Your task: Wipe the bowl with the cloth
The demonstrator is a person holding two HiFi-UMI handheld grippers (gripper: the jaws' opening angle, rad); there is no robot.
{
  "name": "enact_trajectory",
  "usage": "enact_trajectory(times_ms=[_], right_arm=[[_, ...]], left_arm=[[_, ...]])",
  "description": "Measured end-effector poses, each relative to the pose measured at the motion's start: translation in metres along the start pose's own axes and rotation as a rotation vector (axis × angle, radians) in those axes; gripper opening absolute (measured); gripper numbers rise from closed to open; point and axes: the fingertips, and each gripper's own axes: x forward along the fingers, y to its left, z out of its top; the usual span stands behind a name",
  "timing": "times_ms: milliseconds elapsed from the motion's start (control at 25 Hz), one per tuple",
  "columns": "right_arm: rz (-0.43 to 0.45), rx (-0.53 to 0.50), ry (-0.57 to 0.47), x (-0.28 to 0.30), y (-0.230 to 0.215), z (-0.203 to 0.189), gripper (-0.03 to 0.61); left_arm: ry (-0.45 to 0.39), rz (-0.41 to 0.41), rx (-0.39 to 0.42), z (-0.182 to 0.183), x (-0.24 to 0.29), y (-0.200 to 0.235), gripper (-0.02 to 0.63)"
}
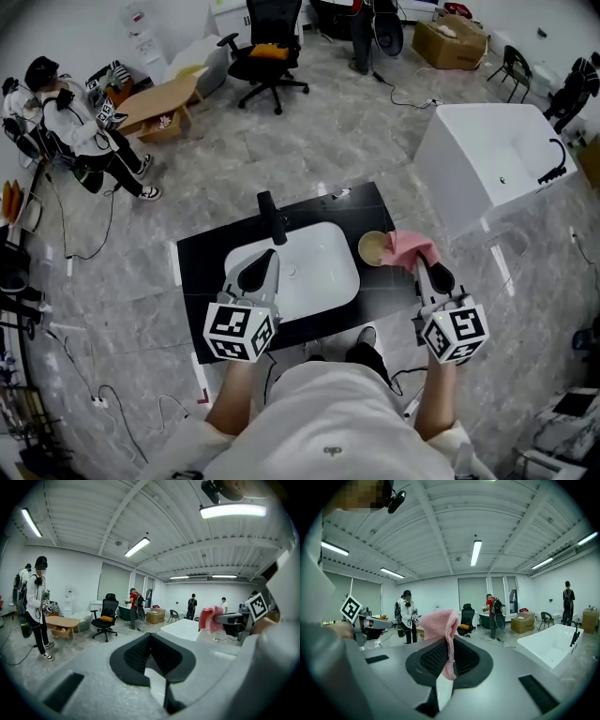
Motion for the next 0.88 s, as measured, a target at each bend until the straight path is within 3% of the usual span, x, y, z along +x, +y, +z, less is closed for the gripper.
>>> enact_trajectory(times_ms=[320,880], right_arm=[[-0.031,0.013,-0.014,-0.004,0.009,0.001,0.015],[-0.012,0.004,0.012,-0.009,0.028,-0.008,0.015]], left_arm=[[-0.002,-0.008,0.009,0.0,-0.007,0.012,0.014],[0.018,-0.014,0.022,-0.007,-0.016,0.011,0.013]])
